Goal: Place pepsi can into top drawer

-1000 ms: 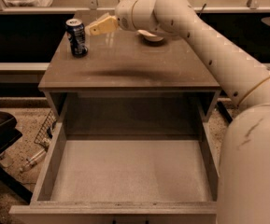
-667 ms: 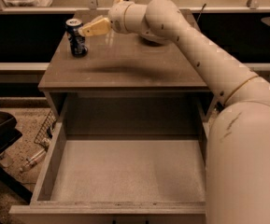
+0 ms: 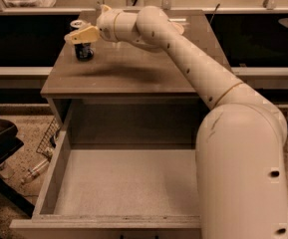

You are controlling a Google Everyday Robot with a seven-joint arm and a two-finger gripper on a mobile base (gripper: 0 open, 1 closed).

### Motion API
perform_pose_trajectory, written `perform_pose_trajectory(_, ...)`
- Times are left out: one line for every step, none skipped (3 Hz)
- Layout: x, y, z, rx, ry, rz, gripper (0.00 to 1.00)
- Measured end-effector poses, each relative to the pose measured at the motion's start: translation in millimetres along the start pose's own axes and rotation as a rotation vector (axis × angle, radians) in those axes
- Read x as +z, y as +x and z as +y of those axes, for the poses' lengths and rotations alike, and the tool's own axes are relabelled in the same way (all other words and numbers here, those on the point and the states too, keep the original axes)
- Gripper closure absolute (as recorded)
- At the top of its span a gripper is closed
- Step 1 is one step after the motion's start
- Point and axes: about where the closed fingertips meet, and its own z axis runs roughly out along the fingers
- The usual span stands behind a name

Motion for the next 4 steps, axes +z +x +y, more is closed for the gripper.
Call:
perform_pose_trajectory(25.2,20.1,5.4,0.032,-0.027,0.017,0.02)
perform_pose_trajectory(37.7,39.5,4.9,0.065,-0.034,0.018,0.24)
perform_pose_trajectory(39.5,40.0,6.9,0.065,-0.037,0.019,0.47)
perform_pose_trajectory(41.9,40.2,9.3,0.066,-0.042,0.019,0.70)
